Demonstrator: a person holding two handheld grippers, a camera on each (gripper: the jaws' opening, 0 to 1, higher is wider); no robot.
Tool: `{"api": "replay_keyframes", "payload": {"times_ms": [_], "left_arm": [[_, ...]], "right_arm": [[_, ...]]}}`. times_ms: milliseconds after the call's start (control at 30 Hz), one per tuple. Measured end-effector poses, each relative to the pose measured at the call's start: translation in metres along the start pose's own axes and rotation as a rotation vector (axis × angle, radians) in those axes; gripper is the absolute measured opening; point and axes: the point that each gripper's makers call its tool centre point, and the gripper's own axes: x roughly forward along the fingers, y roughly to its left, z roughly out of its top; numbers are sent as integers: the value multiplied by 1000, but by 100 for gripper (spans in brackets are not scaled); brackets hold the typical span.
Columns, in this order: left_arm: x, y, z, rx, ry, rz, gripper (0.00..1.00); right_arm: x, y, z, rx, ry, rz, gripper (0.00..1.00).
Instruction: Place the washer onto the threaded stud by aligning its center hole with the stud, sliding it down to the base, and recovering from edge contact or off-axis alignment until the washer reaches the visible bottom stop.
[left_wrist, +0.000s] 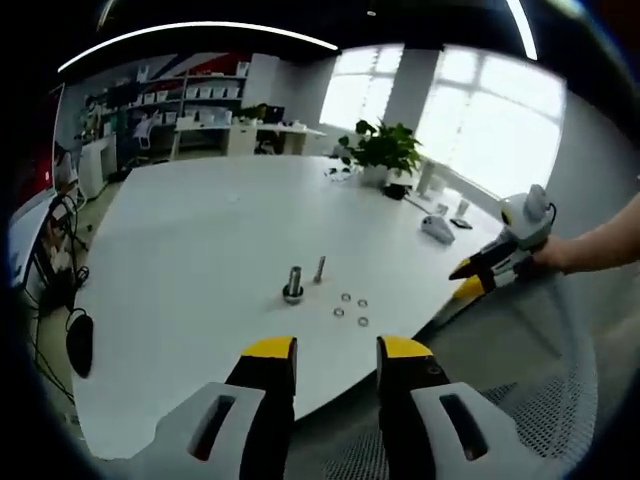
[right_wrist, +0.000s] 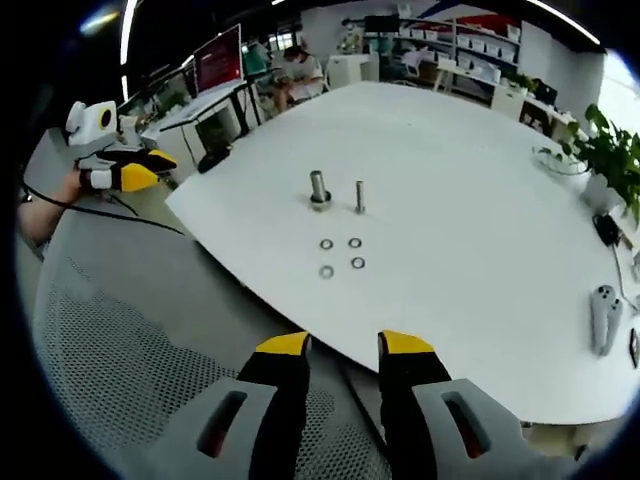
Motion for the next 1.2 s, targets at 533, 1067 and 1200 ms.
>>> {"api": "replay_keyframes", "payload": {"times_ms": [533,1067,1200], "left_arm": [[-1,2,0,-5,-1,1,29],[-1,4,-2,8,4,3,29],[-1,2,-4,14,19,-7,29]], "right_arm": [[2,7,-2,39,13,44,32],[8,17,28,-89,21,101,38],[22,14,43,-72,9,100,39]]}}
